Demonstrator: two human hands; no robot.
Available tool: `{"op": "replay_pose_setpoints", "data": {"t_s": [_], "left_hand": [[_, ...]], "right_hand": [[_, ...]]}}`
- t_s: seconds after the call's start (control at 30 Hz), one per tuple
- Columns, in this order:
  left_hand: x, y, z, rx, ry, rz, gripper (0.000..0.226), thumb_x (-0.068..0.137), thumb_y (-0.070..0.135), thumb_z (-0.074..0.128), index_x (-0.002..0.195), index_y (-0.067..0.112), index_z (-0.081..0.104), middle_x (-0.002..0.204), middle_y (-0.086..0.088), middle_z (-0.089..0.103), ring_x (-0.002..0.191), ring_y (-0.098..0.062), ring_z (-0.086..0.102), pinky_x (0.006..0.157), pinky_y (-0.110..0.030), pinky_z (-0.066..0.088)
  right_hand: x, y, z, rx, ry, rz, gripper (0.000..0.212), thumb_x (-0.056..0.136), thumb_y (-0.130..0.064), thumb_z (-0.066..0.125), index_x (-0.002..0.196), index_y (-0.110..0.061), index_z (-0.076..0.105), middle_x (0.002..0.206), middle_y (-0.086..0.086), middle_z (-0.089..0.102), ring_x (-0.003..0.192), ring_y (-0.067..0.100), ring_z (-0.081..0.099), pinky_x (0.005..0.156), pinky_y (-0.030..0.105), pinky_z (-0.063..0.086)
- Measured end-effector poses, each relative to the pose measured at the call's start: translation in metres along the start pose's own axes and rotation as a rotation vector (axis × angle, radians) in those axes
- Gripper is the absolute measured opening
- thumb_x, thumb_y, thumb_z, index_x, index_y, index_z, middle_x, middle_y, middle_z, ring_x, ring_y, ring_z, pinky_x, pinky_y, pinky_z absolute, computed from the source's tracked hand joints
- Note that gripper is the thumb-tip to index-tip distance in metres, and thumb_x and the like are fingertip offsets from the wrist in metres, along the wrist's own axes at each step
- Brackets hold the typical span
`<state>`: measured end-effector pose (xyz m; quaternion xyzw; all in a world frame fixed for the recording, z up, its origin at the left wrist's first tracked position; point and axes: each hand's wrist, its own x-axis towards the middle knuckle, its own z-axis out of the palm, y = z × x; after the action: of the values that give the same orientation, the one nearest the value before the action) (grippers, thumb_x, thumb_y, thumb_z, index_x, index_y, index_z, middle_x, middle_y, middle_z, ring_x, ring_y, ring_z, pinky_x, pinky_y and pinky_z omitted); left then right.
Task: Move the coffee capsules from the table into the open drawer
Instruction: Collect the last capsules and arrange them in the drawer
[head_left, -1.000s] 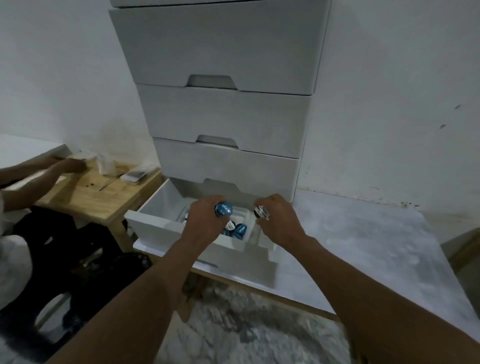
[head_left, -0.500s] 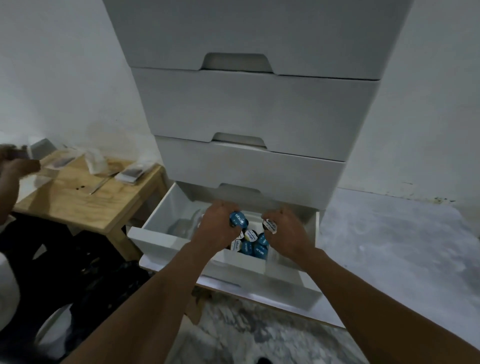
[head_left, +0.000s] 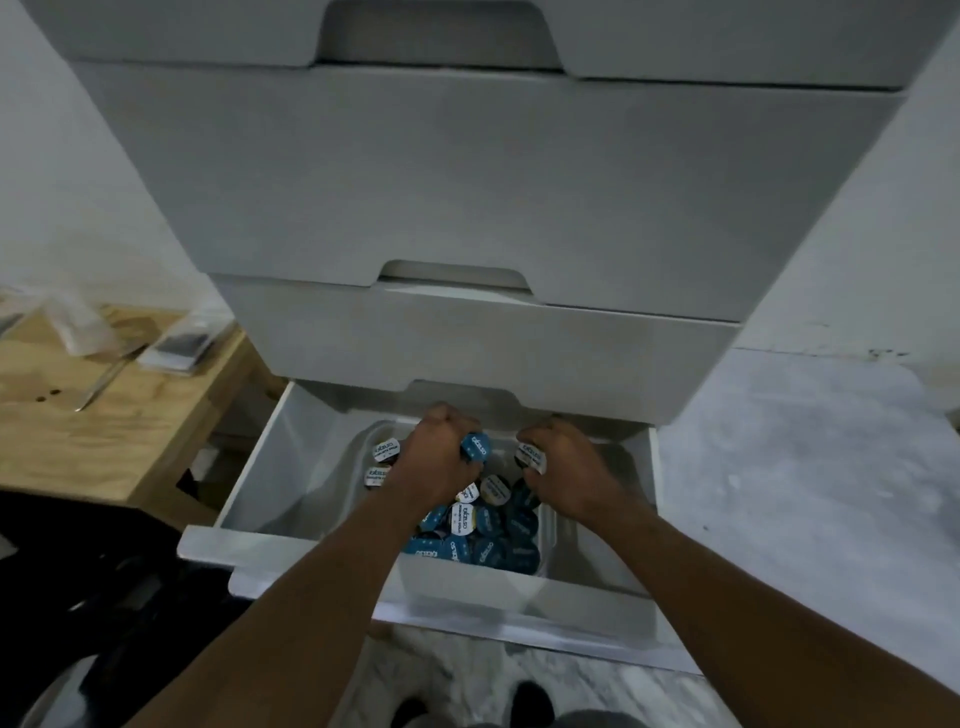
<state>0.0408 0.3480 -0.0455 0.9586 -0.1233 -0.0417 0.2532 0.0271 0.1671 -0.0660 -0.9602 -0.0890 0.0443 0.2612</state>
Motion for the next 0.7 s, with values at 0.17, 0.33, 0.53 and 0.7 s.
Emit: {"op": "replay_pose_setpoints", "data": {"t_s": [0.17,0.33,0.53,0.7], "left_hand": [[0.014,-0.009,0.008,-0.032,-0.088,0.075,0.05,0.078,0.02,0.073,0.125,0.013,0.058,0.124,-0.006,0.054,0.11,-0.02,0.053,0.097,-0.026,0.041],[0.021,-0.014,0.016,-0.081,-0.096,0.135,0.047,0.076,0.019,0.073,0.121,0.011,0.062,0.119,-0.007,0.058,0.103,-0.021,0.057,0.093,-0.034,0.049],[0.027,-0.018,0.027,-0.064,-0.119,0.17,0.049,0.078,0.016,0.07,0.126,0.011,0.059,0.122,-0.008,0.057,0.102,-0.021,0.058,0.091,-0.026,0.046],[0.032,-0.021,0.031,0.017,-0.145,0.191,0.051,0.079,0.014,0.066,0.128,0.012,0.056,0.123,-0.009,0.056,0.107,-0.024,0.056,0.093,-0.03,0.047]], "right_hand": [[0.001,-0.001,0.007,-0.041,0.014,0.015,0.045,0.079,-0.008,0.066,0.124,-0.008,0.059,0.122,0.011,0.056,0.112,0.024,0.052,0.096,0.025,0.039],[0.008,0.004,0.011,-0.066,0.049,0.029,0.038,0.074,-0.005,0.067,0.112,-0.007,0.065,0.113,0.012,0.062,0.103,0.027,0.058,0.09,0.027,0.044],[0.01,0.005,0.013,-0.103,0.068,0.005,0.034,0.069,-0.002,0.071,0.103,-0.003,0.069,0.102,0.016,0.068,0.095,0.032,0.062,0.087,0.031,0.046],[0.014,0.008,0.02,-0.131,0.057,0.012,0.039,0.075,-0.005,0.067,0.114,-0.005,0.064,0.113,0.015,0.064,0.104,0.031,0.057,0.093,0.031,0.042]]}}
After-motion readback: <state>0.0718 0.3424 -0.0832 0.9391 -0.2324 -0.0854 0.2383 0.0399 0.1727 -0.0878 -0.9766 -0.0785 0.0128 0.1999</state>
